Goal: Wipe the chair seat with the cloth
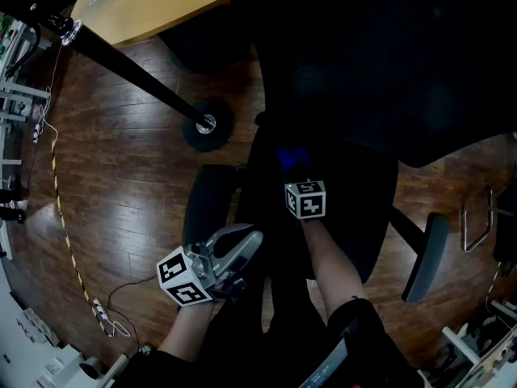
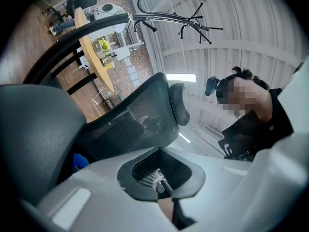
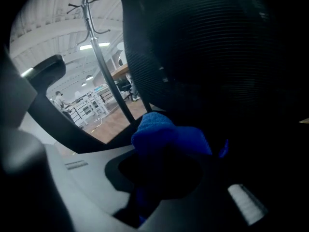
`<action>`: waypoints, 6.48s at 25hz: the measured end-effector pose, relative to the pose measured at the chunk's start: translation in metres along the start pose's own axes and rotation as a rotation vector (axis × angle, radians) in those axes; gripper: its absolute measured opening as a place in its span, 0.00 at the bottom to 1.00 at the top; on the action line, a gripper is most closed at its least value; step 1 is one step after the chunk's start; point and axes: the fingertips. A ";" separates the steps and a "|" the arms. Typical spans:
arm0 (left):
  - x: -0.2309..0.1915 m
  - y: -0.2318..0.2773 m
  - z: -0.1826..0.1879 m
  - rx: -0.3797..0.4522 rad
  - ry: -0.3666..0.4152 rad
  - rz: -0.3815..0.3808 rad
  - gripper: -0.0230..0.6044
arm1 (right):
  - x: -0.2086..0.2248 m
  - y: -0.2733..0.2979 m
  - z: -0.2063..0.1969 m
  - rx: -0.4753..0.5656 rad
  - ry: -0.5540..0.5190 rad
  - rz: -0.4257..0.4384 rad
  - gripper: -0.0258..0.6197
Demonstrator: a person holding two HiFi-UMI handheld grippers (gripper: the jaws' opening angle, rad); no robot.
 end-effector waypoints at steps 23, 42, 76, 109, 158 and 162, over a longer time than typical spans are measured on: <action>0.004 0.038 -0.035 -0.100 -0.047 -0.021 0.04 | 0.225 -0.198 -0.112 -0.012 0.201 -0.401 0.13; 0.019 -0.031 0.004 0.080 -0.019 0.008 0.04 | -0.085 -0.010 0.011 0.070 0.142 0.141 0.13; 0.037 0.033 -0.060 -0.107 -0.036 -0.066 0.04 | 0.182 -0.238 -0.165 -0.070 0.246 -0.447 0.13; 0.039 -0.061 0.006 0.117 -0.022 -0.028 0.04 | -0.160 -0.044 -0.067 -0.037 -0.041 0.192 0.13; 0.042 -0.054 0.006 0.061 -0.004 -0.024 0.04 | -0.248 -0.070 -0.103 -0.074 0.031 0.296 0.13; 0.044 -0.053 0.003 0.061 -0.004 -0.031 0.04 | -0.244 -0.076 -0.111 -0.065 -0.008 0.311 0.13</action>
Point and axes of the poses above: the fingertips, and each gripper's own axes: y forward along the fingers, x to its right, z out of its top, and after that the axes turned 12 degrees about -y, right-handed
